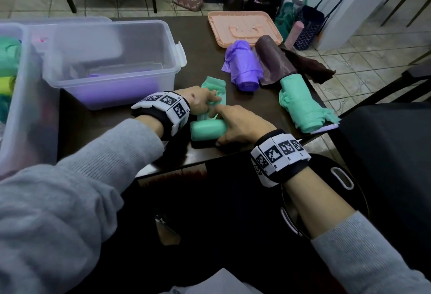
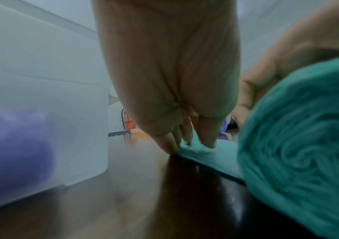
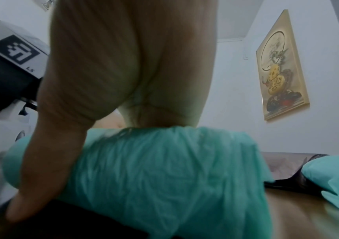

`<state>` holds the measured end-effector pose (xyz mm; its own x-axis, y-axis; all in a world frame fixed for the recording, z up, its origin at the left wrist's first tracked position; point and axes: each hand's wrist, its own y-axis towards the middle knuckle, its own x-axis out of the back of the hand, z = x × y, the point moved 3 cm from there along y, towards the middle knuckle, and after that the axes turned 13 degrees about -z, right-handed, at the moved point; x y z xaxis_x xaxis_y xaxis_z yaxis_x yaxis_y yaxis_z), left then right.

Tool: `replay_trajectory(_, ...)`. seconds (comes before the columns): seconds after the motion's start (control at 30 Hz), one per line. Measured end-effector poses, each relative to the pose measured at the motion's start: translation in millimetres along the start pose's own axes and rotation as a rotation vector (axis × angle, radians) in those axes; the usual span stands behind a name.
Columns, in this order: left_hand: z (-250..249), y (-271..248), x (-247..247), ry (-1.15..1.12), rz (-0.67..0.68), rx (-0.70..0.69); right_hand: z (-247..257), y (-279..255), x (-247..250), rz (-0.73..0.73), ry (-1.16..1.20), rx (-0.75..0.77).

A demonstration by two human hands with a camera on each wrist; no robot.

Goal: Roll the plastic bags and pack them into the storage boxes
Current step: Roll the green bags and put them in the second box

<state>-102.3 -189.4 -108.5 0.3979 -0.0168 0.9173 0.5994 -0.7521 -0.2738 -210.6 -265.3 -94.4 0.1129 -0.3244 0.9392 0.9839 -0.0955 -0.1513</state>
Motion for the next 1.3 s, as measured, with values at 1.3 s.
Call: replay_trajectory(1.3,-4.6,-33.3,31.7,-0.028,0.003,0.108,-10.0,12.9,13.2,-0.122,0.055,0.007)
